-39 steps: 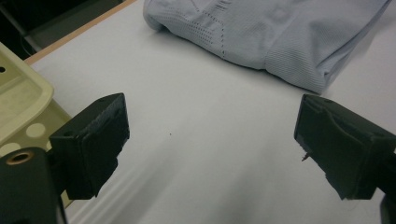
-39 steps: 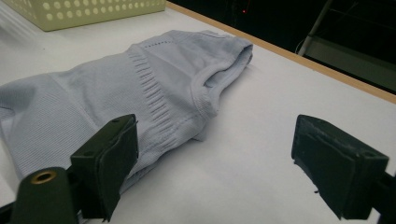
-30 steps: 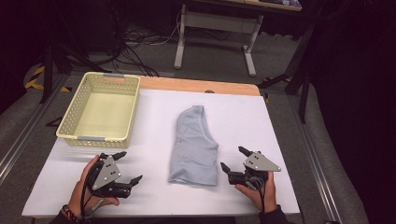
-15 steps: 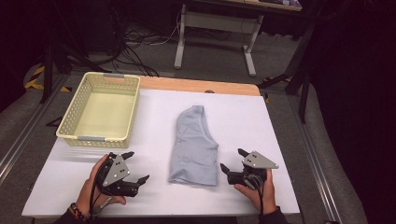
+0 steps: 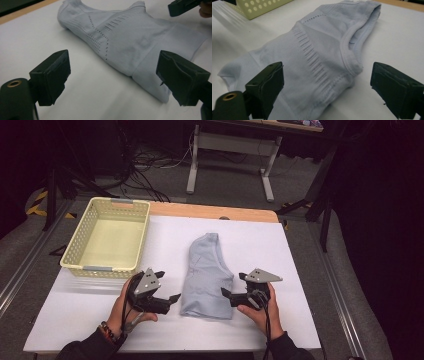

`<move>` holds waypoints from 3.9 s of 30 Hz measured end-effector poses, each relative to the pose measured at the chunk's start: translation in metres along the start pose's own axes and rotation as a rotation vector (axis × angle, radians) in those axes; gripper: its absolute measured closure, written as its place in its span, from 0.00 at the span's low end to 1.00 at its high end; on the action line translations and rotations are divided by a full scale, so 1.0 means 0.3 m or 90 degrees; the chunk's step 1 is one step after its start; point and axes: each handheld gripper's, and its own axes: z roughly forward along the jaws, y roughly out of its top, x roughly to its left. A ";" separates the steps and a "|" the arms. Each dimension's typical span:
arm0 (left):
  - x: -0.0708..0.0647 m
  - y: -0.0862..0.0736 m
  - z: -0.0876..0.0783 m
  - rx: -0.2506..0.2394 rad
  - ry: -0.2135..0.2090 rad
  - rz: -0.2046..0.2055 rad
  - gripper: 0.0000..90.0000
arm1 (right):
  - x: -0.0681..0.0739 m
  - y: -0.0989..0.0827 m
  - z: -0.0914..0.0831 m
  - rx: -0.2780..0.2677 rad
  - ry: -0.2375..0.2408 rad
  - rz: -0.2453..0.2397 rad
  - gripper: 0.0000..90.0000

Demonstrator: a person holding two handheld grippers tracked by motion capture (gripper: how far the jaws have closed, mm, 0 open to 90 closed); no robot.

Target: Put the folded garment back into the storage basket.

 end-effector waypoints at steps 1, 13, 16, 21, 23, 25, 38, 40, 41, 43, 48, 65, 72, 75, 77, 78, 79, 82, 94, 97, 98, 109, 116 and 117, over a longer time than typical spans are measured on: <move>0.000 0.007 0.017 0.006 -0.005 -0.002 0.15 | -0.003 0.005 0.015 0.001 0.002 0.008 0.13; 0.060 0.052 0.140 0.050 0.021 -0.077 0.16 | -0.029 0.014 0.167 0.101 0.013 0.059 0.00; 0.062 0.068 0.163 0.055 0.015 -0.080 0.16 | -0.032 0.016 0.192 0.134 0.019 0.058 0.01; 0.071 0.084 0.207 0.065 0.025 -0.093 0.15 | -0.028 0.023 0.211 0.160 0.011 0.055 0.01; 0.080 0.094 0.229 0.069 0.024 -0.101 0.15 | -0.023 0.023 0.209 0.157 0.014 0.046 0.08; 0.091 0.101 0.248 0.072 0.017 -0.112 0.15 | -0.021 0.022 0.204 0.147 0.030 0.036 0.16; 0.173 0.094 0.364 0.096 -0.070 -0.239 0.19 | -0.024 0.017 0.193 0.130 0.079 0.032 0.38; 0.177 0.090 0.369 0.098 -0.093 -0.243 0.26 | -0.023 0.016 0.192 0.128 0.086 0.030 0.42; 0.177 0.087 0.374 0.103 -0.103 -0.244 0.30 | -0.024 0.016 0.192 0.127 0.091 0.029 0.44; 0.174 0.088 0.378 0.105 -0.122 -0.234 0.39 | -0.024 0.015 0.192 0.124 0.099 0.030 0.48; 0.162 0.097 0.381 0.119 -0.139 -0.199 0.60 | -0.023 0.015 0.191 0.116 0.114 0.026 0.59; 0.140 0.088 0.295 0.145 -0.070 -0.178 0.19 | -0.022 0.010 0.181 0.094 0.114 0.022 0.70; 0.152 0.061 0.293 0.150 -0.108 -0.203 0.19 | -0.017 0.008 0.177 0.090 0.109 0.017 0.71; 0.142 0.051 0.283 0.153 -0.159 -0.189 0.16 | -0.020 0.007 0.177 0.088 0.112 0.017 0.71; 0.125 0.051 0.287 0.162 -0.161 -0.163 0.13 | -0.021 0.007 0.178 0.087 0.114 0.016 0.71; 0.118 0.054 0.290 0.165 -0.162 -0.158 0.13 | -0.021 0.007 0.178 0.087 0.114 0.015 0.71; 0.114 0.057 0.295 0.169 -0.162 -0.149 0.13 | -0.021 0.007 0.178 0.087 0.113 0.015 0.71; 0.093 0.066 0.314 0.177 -0.156 -0.115 0.12 | -0.020 0.007 0.179 0.086 0.113 0.013 0.71; 0.081 0.092 0.334 0.175 -0.179 -0.068 0.49 | -0.016 0.009 0.178 0.079 0.102 0.001 0.73; 0.076 0.093 0.330 0.170 -0.183 -0.064 0.61 | -0.016 0.009 0.175 0.071 0.100 0.001 0.74; 0.073 0.095 0.328 0.168 -0.181 -0.057 0.63 | -0.017 0.009 0.173 0.067 0.101 0.004 0.74; 0.044 0.132 0.276 0.150 -0.126 0.006 0.70 | -0.005 0.034 0.140 0.015 0.096 -0.017 0.75; 0.039 0.157 0.250 0.145 -0.108 0.027 0.69 | 0.013 0.052 0.124 -0.007 0.081 -0.034 0.75; 0.038 0.161 0.246 0.143 -0.103 0.032 0.69 | 0.015 0.055 0.121 -0.009 0.079 -0.035 0.75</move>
